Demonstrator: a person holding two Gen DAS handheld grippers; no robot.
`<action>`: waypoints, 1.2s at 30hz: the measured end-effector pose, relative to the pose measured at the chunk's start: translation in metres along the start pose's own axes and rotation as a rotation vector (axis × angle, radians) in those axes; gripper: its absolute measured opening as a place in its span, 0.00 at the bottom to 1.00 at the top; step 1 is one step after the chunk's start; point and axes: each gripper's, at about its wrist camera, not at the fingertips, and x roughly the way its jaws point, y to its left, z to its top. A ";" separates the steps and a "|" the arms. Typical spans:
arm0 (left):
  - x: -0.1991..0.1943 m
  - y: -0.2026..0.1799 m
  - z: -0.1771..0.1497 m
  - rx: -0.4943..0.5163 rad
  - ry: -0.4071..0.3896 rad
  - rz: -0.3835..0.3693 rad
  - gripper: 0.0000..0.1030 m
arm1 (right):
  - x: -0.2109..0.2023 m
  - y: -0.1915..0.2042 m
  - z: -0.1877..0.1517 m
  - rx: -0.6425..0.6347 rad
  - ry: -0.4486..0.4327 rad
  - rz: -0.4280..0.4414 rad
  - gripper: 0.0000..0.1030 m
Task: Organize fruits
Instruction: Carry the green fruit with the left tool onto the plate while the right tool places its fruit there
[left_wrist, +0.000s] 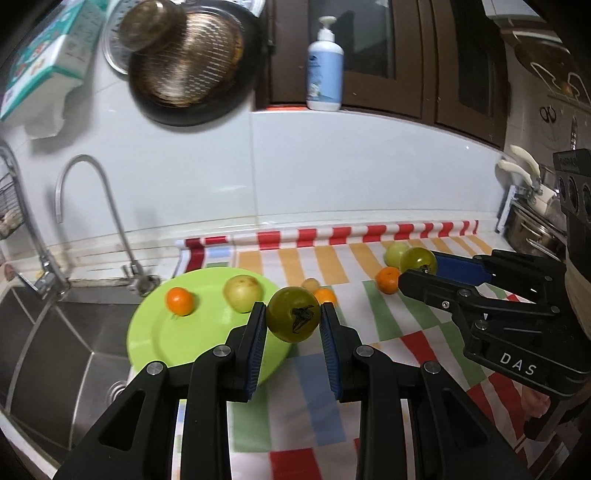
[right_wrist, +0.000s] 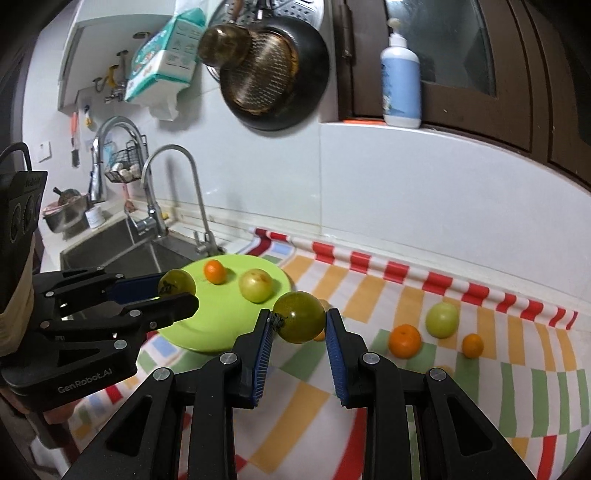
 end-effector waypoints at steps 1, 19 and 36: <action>-0.003 0.004 0.000 -0.004 -0.002 0.008 0.28 | 0.000 0.006 0.001 -0.005 -0.003 0.006 0.29; -0.009 0.091 -0.007 -0.028 0.030 0.080 0.28 | 0.050 0.079 0.024 -0.020 0.026 0.096 0.29; 0.071 0.140 -0.018 -0.036 0.142 0.012 0.28 | 0.140 0.095 0.022 -0.014 0.165 0.082 0.29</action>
